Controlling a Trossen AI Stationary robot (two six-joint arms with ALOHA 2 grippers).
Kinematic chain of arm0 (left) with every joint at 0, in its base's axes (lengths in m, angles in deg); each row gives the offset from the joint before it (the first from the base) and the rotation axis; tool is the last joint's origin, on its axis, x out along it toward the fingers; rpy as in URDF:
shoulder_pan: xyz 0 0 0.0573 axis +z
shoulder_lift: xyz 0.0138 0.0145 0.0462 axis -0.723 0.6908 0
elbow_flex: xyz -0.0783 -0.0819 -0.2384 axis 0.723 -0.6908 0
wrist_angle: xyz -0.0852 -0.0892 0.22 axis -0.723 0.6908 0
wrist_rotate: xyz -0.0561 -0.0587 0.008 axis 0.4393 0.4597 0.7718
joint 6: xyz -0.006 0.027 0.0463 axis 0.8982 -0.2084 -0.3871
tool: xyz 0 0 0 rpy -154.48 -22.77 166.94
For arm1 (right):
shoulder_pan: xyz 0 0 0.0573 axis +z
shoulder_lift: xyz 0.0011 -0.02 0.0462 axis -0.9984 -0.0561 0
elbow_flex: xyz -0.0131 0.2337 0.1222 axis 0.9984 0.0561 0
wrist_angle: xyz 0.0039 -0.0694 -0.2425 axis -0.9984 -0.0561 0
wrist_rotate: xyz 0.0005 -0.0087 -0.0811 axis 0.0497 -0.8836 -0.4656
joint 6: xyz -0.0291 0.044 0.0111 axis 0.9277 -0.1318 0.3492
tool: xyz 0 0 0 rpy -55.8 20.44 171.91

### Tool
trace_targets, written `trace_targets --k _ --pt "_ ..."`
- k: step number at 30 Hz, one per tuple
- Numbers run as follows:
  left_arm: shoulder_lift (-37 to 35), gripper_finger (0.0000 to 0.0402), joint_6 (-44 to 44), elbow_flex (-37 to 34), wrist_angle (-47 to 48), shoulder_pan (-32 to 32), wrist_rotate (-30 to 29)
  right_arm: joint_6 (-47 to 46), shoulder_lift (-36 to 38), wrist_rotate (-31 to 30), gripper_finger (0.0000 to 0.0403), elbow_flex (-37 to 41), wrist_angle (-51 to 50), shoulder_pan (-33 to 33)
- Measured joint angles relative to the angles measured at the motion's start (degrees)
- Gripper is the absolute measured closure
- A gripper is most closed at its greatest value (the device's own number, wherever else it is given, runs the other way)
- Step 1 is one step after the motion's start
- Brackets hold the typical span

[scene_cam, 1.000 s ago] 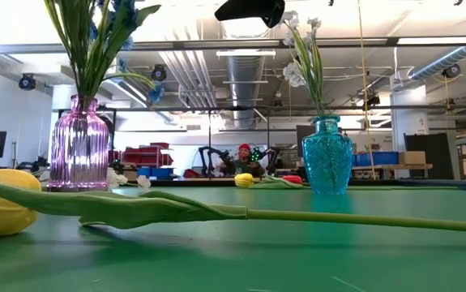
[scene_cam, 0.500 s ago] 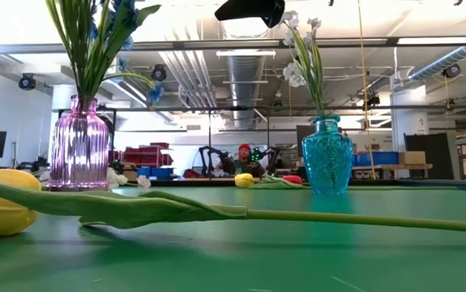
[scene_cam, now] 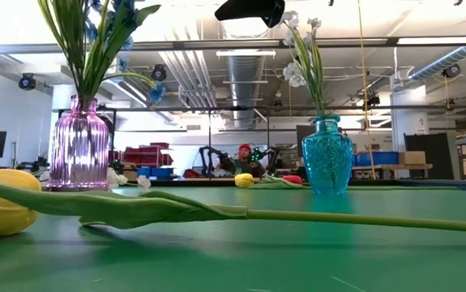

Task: Sort flowers into vase by color
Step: Put the blue flowers into the violet vase, then put the bottom yellow tulip into the blue vase

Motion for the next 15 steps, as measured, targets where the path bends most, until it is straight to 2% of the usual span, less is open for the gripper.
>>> trace_targets --k 9,11,15 --pt "-2.7 0.0104 -6.1 6.6 0.0 0.1 -1.0 -2.9 0.6 0.1 0.0143 0.0 -1.6 -0.1" --pt "-3.4 0.0104 -6.2 7.8 0.0 0.1 -3.6 -5.0 1.0 0.2 0.0136 -0.3 -4.1 0.0" --pt "-4.3 0.0104 -7.2 8.7 0.0 0.1 -12.4 -9.7 1.9 0.2 0.0132 -0.5 -10.2 0.8"
